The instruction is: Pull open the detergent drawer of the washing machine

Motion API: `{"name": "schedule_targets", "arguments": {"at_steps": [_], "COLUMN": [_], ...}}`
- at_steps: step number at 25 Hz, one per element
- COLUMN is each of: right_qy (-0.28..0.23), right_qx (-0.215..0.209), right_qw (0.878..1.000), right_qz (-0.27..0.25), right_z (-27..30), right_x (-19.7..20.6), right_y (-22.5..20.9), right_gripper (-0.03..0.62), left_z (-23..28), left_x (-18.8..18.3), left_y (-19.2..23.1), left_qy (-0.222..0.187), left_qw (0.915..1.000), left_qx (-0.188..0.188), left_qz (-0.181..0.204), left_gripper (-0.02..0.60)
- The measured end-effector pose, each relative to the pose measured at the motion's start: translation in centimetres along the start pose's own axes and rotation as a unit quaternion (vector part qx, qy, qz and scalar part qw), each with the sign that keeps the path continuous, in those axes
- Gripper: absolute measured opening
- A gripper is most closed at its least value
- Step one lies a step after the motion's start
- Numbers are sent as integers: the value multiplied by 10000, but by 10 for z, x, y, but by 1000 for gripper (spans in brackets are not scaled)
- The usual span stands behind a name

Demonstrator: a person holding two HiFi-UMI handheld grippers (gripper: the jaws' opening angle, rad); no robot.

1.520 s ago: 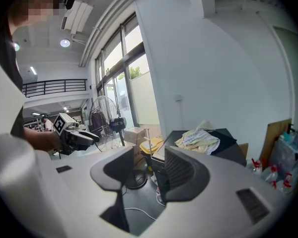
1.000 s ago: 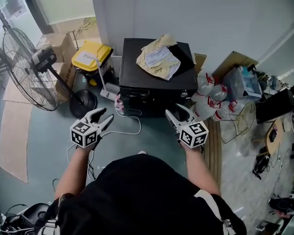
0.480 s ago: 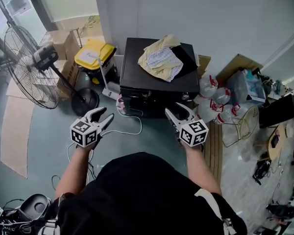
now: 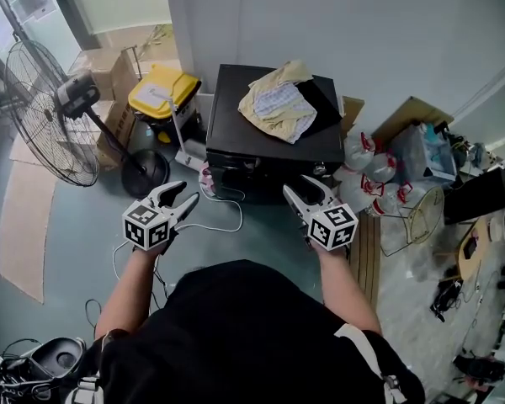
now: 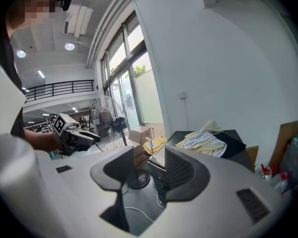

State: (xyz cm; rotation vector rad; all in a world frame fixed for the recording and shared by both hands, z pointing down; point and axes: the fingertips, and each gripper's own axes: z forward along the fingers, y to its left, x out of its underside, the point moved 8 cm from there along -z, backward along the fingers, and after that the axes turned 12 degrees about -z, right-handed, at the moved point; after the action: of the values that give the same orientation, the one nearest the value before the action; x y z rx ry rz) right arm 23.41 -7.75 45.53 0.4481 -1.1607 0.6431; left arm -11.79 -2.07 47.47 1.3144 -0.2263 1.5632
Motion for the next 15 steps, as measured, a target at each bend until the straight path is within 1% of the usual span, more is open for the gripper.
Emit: {"name": "schedule_targets", "arguments": {"at_steps": [7, 10, 15], "right_qy": [134, 164, 187], "right_qx": [-20, 42, 113], "right_qw": [9999, 9998, 9997], "right_qz": [22, 88, 118], "right_z": [23, 40, 64], "right_x": [-4, -7, -16], "right_y": [1, -4, -9], "right_gripper": [199, 199, 199], "left_z": [4, 11, 25], "left_x": [-7, -15, -35], "left_y": [25, 43, 65], "left_qy": [69, 97, 190], "left_qw": [9999, 9998, 9995], "left_qx": [81, 147, 258], "left_qz": [-56, -81, 3], "left_gripper": [184, 184, 184]}}
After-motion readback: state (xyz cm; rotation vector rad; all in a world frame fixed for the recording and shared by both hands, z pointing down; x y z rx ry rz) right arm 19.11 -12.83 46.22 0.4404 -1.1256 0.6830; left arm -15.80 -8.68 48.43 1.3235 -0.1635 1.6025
